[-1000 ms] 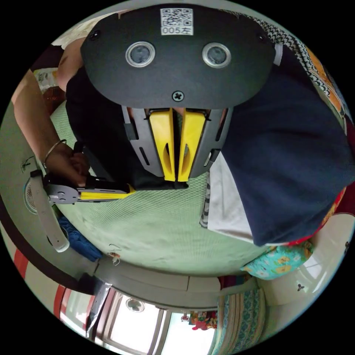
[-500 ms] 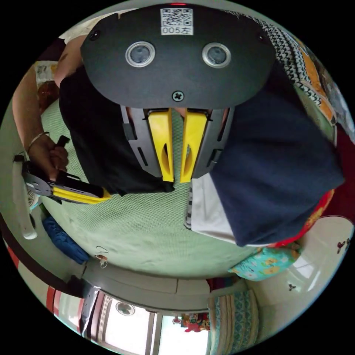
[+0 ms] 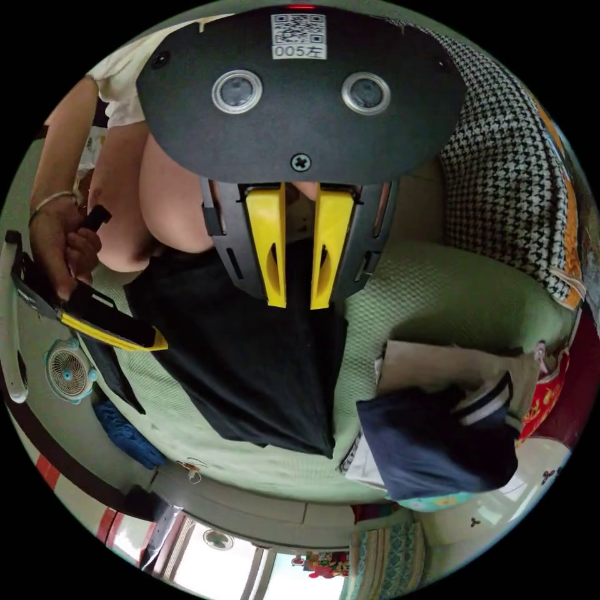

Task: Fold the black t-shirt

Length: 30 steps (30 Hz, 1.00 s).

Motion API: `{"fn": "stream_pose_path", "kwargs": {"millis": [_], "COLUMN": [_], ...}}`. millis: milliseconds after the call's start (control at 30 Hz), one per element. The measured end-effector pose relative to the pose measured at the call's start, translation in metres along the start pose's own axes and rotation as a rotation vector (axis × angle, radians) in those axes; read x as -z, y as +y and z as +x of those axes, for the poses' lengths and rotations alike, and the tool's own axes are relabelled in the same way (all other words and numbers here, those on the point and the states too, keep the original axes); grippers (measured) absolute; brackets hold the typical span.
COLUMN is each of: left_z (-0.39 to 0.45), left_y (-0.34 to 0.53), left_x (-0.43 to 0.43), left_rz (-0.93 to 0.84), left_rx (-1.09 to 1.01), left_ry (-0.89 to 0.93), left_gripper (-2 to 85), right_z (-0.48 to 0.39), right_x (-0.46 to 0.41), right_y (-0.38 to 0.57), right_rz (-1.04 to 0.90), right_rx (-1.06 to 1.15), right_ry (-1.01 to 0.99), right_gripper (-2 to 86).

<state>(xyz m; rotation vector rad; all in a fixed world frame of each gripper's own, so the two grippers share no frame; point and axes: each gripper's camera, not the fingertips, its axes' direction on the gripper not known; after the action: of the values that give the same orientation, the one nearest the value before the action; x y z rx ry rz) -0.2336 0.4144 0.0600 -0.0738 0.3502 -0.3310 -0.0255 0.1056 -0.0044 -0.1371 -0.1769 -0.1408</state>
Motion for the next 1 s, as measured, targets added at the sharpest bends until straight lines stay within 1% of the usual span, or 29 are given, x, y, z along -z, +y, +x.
{"fn": "stream_pose_path", "kwargs": {"millis": [100, 167, 433, 600, 667, 700, 767, 833, 900, 1000], "left_z": [-0.001, 0.003, 0.017, 0.014, 0.012, 0.012, 0.009, 0.004, -0.004, -0.01], "left_y": [0.003, 0.004, 0.004, 0.013, 0.017, 0.018, 0.02, 0.022, 0.023, 0.027], "left_x": [0.001, 0.0, -0.003, 0.016, 0.031, 0.034, 0.047, 0.05, 0.048, 0.022], "left_rz": [-0.006, -0.018, -0.07, -0.049, -0.022, -0.017, 0.009, 0.012, 0.004, -0.084], "left_rx": [0.011, -0.006, -0.053, -0.044, -0.057, -0.06, -0.067, -0.059, -0.035, -0.045], "left_ry": [0.006, -0.018, -0.094, -0.05, -0.035, -0.036, -0.041, -0.044, -0.027, -0.027], "left_gripper": [7.8, 7.8, 5.4, 2.0, 1.3, 1.1, 0.8, 0.7, 0.6, 0.7], "right_z": [0.007, 0.009, -0.012, -0.006, 0.0, 0.006, 0.01, 0.009, 0.005, 0.005], "right_x": [0.006, 0.004, -0.018, -0.009, 0.003, 0.015, 0.028, 0.029, 0.022, 0.007], "right_y": [0.024, 0.032, 0.046, 0.058, 0.064, 0.07, 0.077, 0.081, 0.086, 0.089], "right_rz": [0.058, 0.061, 0.033, 0.057, 0.079, 0.122, 0.174, 0.159, 0.144, 0.121], "right_rx": [-0.06, -0.087, -0.026, -0.038, -0.077, -0.104, -0.12, -0.115, -0.074, -0.079], "right_ry": [0.02, 0.022, 0.166, 0.133, 0.116, 0.055, 0.002, -0.001, -0.015, -0.019], "right_gripper": [6.8, 7.3, 5.8, 5.2, 0.8, -0.1, -0.8, -1.1, -1.3, -1.3]}}
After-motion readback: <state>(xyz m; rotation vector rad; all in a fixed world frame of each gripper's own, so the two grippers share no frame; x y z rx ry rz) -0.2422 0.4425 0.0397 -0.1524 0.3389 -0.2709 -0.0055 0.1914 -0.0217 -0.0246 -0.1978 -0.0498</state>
